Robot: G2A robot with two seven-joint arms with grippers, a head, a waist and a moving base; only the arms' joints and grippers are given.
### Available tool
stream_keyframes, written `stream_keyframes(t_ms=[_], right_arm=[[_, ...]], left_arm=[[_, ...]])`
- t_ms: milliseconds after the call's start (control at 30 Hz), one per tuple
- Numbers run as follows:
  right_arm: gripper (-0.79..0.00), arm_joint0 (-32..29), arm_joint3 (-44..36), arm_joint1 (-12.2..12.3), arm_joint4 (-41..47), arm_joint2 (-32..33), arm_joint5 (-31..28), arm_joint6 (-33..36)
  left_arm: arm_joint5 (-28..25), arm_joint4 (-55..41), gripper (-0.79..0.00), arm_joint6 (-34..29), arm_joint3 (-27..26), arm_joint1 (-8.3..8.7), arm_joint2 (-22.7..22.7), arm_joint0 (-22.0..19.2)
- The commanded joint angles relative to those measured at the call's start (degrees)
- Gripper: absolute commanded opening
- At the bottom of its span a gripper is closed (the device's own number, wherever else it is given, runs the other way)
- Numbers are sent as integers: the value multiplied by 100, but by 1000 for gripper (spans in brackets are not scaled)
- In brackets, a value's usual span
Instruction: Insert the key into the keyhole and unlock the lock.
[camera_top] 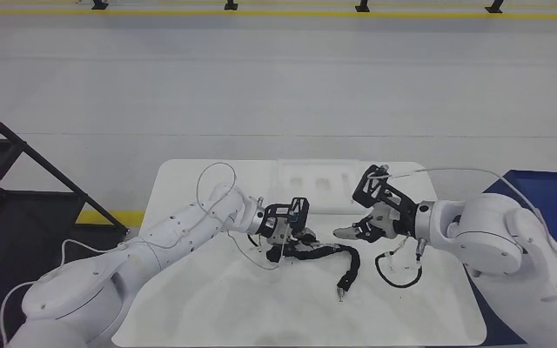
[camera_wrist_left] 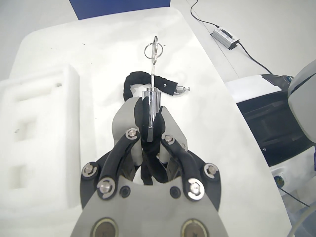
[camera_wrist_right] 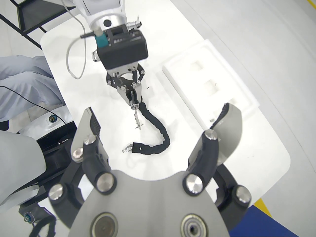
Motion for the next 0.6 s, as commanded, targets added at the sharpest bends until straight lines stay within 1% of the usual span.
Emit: stream_keyframes(t_ms=[0,33,67,100,133,167,300,400,467,567], right_arm=[[0,-19,49,-4,41,7,-52,-89],[0,-26,94,-6,46,7,-75,-135],[0,-26,121,-8,32,1,-100,-157],[0,-27,147,-12,54,-10,-114,-191],[0,-22,174,-16,60,-15,-130,-225],[0,-15,198,-19,51,-23,-144,-242],[0,23,309,-34,45,-71,-260,-332],[0,63,454,-52,55,-145,-389,-407],[0,112,580,-70,70,-212,-498,-488],[0,250,824,-111,-37,-335,-827,-785]], left_arm=[[0,-7,-785,-109,18,-38,0,75],[0,-1,-785,-183,37,-63,0,134],[0,-17,-730,-225,63,-87,0,159],[0,-25,-523,-291,92,-114,0,201],[0,-40,-443,-355,115,-140,0,228],[0,-77,0,-410,153,-165,0,250],[0,-318,0,-609,287,-254,0,302],[0,-483,0,-573,388,-281,0,265],[0,-577,0,-393,464,-258,0,183],[0,-575,0,0,536,-148,0,-39]])
